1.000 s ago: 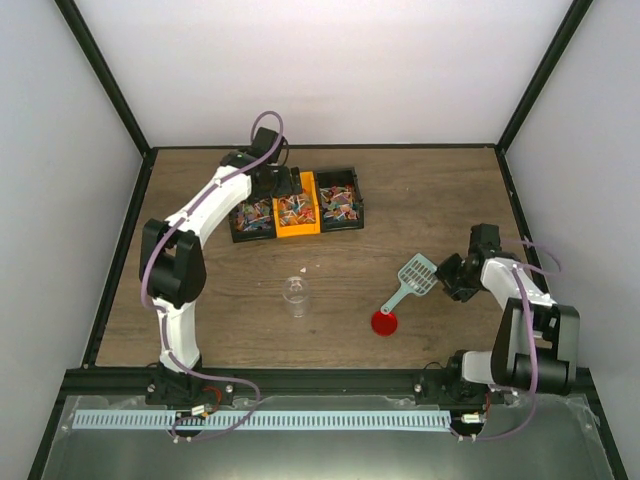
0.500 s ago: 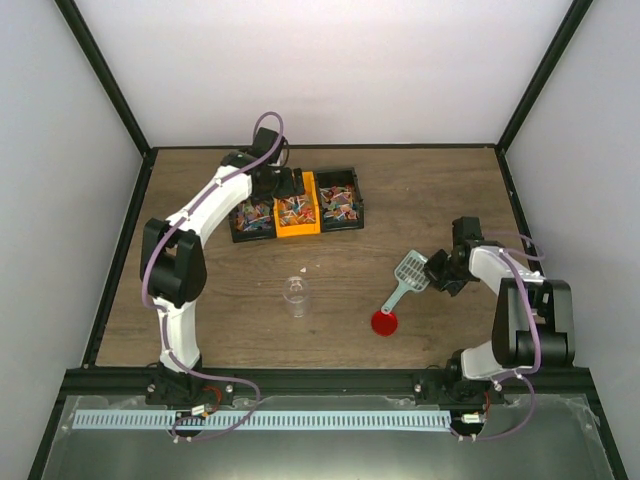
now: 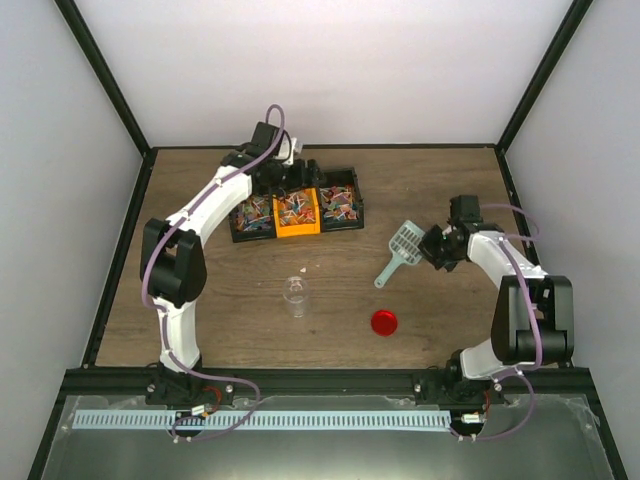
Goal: Pack the candies
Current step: Pick up the spatula from the center of the board.
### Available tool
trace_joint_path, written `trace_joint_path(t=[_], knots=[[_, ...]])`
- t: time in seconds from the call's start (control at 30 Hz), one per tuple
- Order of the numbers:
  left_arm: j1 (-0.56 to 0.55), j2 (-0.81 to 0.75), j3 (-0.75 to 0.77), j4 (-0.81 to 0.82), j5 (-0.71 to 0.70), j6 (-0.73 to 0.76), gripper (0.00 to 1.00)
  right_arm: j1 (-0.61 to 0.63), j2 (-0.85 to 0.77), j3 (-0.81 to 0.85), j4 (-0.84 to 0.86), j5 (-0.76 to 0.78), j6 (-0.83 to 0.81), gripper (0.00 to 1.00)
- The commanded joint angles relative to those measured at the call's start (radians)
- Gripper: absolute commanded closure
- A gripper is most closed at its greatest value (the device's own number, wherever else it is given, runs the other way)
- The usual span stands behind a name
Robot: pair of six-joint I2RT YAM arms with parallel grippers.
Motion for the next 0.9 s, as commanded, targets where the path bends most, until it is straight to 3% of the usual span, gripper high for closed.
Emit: trace_joint_path(t=[0.0, 0.13, 0.37, 0.63, 0.87], knots=[[-0.018, 0.013, 0.020, 0.109, 0.290, 0.068, 0.09, 0.097, 0.022, 0.150, 0.041, -0.009, -0.132, 0.99], [-0.058, 0.009, 0.033, 0.094, 0.360, 0.158, 0.00, 0.226, 0.116, 0.306, -0.014, -0.010, -0.279, 0.99], [-0.061, 0.018, 0.017, 0.065, 0.392, 0.189, 0.03, 0.397, 0.193, 0.430, -0.026, -0.018, -0.400, 0.99], [-0.058, -0.004, -0.020, 0.018, 0.364, 0.250, 0.09, 0.475, 0.172, 0.428, -0.020, -0.031, -0.421, 0.99], [-0.056, -0.035, -0.105, 0.047, 0.409, 0.256, 0.26, 0.475, 0.117, 0.427, -0.047, -0.009, -0.445, 0.99]])
